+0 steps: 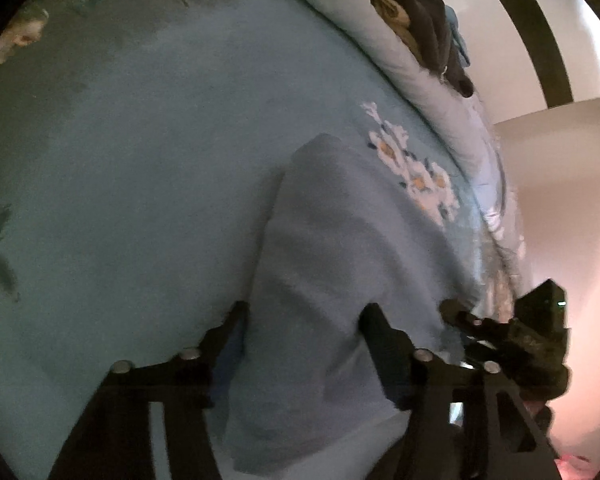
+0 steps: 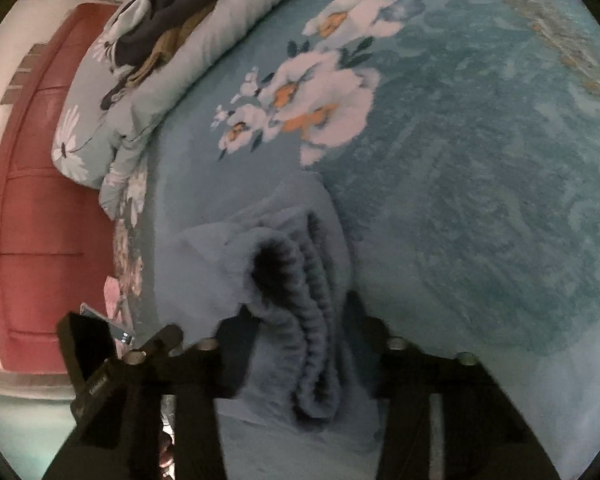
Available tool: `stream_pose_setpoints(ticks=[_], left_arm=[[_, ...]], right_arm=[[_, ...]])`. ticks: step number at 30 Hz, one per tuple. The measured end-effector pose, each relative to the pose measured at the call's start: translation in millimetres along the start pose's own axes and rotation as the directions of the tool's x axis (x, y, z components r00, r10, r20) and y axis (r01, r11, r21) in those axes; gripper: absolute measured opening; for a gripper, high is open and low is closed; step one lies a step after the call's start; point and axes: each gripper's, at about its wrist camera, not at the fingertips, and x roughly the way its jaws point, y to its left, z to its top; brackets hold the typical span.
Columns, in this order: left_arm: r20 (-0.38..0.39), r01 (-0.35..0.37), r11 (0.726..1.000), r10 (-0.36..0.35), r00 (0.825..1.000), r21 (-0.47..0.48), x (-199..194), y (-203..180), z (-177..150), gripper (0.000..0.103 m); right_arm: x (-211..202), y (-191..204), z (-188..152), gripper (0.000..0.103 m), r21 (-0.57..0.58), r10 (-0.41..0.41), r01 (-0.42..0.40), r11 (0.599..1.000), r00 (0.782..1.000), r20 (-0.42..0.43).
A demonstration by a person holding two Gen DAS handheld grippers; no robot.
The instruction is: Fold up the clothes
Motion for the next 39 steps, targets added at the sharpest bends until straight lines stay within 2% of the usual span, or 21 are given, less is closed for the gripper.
stream_pose_setpoints(ticks=[3, 5, 15, 18, 24, 28, 32, 39], left_arm=[[0.026, 0.005, 1.0, -0.005, 1.0, -0.008, -11.0, -5.2, -5.4, 0.038], [0.044, 0.009, 1.0, -0.008, 0.999, -0.004, -22.0, -12.1, -9.7, 0.034], [0.11, 0.043, 0.996, -0.052, 0.993, 0.084, -81.5, -53.8, -35.4, 0.034], [0.119, 0.046, 0.99, -0.062, 0.991, 0.133, -95.8, -75.8, -42.0, 0.034], [0.102, 0.075, 0.966, -0.103, 0.989, 0.248, -109.0, -139.4, -49.9, 0.034], [0.059, 0.119, 0.934, -0.147, 0.987, 0.336, -107.3, -197.0, -60.6, 0.034], [-0.025, 0.178, 0.884, -0.186, 0.982, 0.432, -90.5, -269.4, -79.5, 0.034], [-0.193, 0.288, 0.799, -0.218, 0.957, 0.528, -46.4, -384.3, -131.1, 0.034]], right_arm=[[-7.3, 5.8, -4.0, 0.026, -0.001, 0.006, -0.006, 1.0, 1.0, 0.012], [-13.1, 13.9, -5.8, 0.024, -0.014, 0.015, -0.015, 1.0, 1.0, 0.019], [-75.1, 52.9, -22.3, 0.023, -0.13, 0.073, -0.063, 0.99, 0.995, 0.071], [-96.5, 58.1, -26.7, 0.023, -0.148, 0.076, -0.063, 0.987, 0.994, 0.082], [-163.8, 51.2, -35.6, 0.023, -0.164, 0.1, -0.073, 0.984, 0.982, 0.162], [-219.3, 28.6, -39.4, 0.023, -0.147, 0.093, -0.062, 0.987, 0.972, 0.218], [-283.0, -1.1, -43.3, 0.023, -0.13, 0.061, -0.025, 0.991, 0.957, 0.284], [-399.5, -81.6, -58.7, 0.023, -0.033, -0.027, 0.043, 0.999, 0.921, 0.389]])
